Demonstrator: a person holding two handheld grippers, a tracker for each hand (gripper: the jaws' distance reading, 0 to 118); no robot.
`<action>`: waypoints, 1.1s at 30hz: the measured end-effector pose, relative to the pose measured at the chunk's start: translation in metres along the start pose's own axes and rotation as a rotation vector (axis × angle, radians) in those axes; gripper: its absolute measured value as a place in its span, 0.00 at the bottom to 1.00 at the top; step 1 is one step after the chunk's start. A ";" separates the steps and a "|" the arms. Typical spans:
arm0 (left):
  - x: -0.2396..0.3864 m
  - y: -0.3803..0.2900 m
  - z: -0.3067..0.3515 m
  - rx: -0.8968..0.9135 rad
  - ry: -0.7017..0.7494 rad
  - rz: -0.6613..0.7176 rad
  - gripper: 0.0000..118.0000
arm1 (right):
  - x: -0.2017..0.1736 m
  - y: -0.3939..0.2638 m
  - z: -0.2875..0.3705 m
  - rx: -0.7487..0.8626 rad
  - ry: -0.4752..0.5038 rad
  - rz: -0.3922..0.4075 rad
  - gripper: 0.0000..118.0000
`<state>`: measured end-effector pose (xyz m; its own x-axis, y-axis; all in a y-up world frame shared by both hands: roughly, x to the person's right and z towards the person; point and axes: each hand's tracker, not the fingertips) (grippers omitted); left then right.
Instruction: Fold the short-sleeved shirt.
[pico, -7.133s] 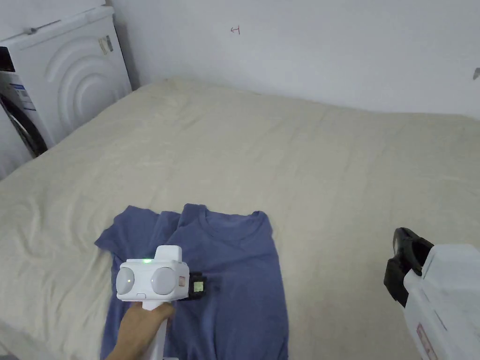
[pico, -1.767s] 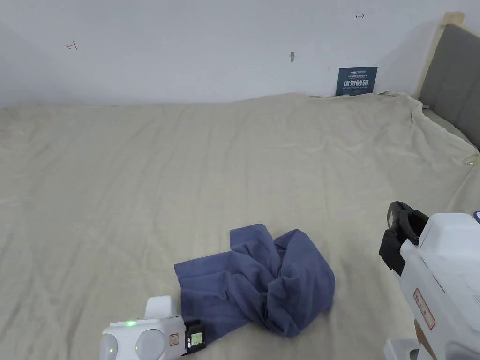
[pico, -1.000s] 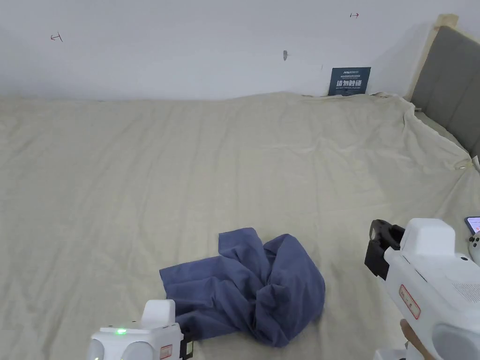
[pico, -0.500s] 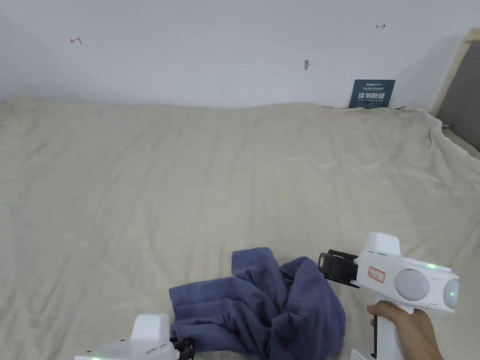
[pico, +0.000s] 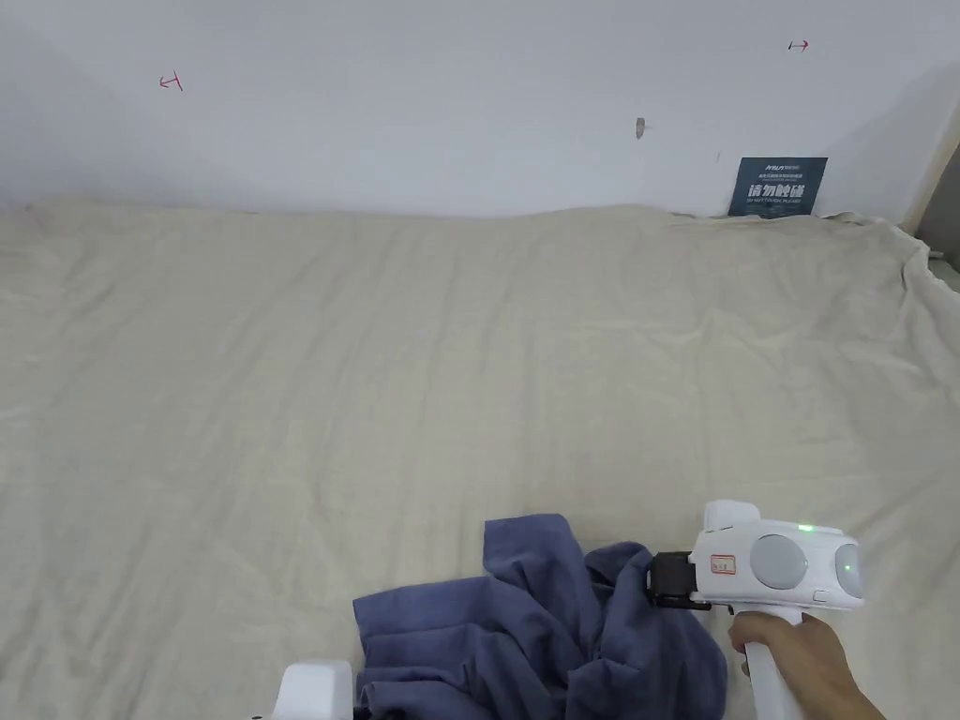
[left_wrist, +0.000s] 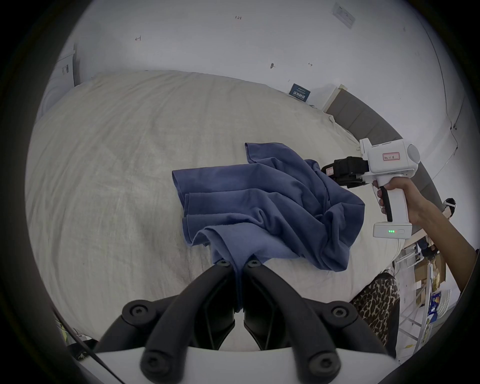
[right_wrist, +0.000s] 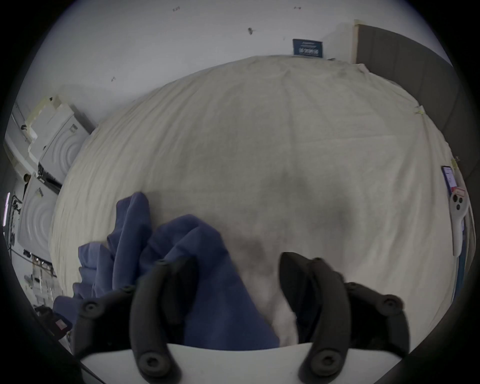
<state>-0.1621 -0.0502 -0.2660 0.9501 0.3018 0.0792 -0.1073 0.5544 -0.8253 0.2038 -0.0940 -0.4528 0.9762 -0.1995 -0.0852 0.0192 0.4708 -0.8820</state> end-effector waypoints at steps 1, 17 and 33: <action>0.000 0.000 0.000 -0.001 0.000 0.003 0.02 | -0.001 -0.002 0.001 0.007 0.018 0.004 0.39; 0.000 -0.003 0.014 0.037 -0.044 0.050 0.02 | 0.004 -0.005 0.091 0.222 0.100 0.048 0.00; -0.014 0.100 0.075 0.302 -0.081 0.116 0.02 | 0.032 0.024 0.235 0.602 0.006 -0.006 0.00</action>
<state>-0.2084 0.0589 -0.3075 0.9014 0.4302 0.0484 -0.3070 0.7141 -0.6291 0.2860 0.1131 -0.3678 0.9745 -0.2077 -0.0851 0.1455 0.8733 -0.4648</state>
